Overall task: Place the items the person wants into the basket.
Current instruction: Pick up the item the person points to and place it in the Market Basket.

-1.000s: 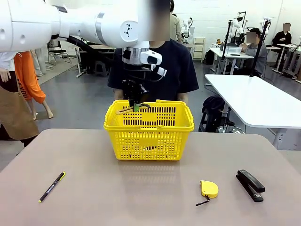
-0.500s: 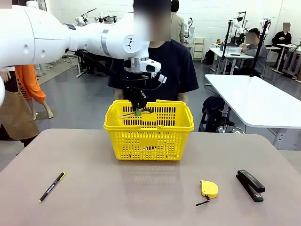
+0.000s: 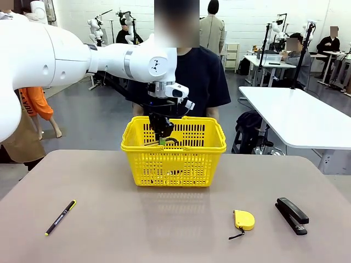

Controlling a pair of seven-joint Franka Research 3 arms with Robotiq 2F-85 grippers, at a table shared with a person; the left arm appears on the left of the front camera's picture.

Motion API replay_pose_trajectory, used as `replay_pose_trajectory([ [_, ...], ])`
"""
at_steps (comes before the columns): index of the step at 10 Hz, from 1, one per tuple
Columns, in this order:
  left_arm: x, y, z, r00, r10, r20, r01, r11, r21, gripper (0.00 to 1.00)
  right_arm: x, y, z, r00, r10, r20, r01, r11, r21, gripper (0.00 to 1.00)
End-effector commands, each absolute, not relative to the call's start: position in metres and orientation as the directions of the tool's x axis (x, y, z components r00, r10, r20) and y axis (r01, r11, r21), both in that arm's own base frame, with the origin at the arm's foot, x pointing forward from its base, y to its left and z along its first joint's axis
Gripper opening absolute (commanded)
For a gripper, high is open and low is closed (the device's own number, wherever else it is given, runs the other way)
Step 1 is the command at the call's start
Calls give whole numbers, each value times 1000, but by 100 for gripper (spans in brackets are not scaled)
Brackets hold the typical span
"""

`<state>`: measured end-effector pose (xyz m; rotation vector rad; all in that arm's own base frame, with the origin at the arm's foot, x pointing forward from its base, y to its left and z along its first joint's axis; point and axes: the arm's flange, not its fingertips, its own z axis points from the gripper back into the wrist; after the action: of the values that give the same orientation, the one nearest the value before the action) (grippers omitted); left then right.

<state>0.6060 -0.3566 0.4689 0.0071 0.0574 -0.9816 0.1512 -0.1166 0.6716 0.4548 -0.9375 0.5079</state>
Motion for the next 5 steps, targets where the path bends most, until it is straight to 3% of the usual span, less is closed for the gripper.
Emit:
replay_pose_trajectory([
  [1,614,-364,476,557,-829,-57,830,557,2,27,152,-116,670,508,213,835,-584,797,152,100],
  [4,613,-362,476,554,-830,-62,832,555,-2,100,152,-116,670,508,213,835,-584,797,152,100],
  [5,613,-361,476,553,-831,-62,833,554,-3,100,152,-116,670,508,213,835,-584,797,152,100],
])
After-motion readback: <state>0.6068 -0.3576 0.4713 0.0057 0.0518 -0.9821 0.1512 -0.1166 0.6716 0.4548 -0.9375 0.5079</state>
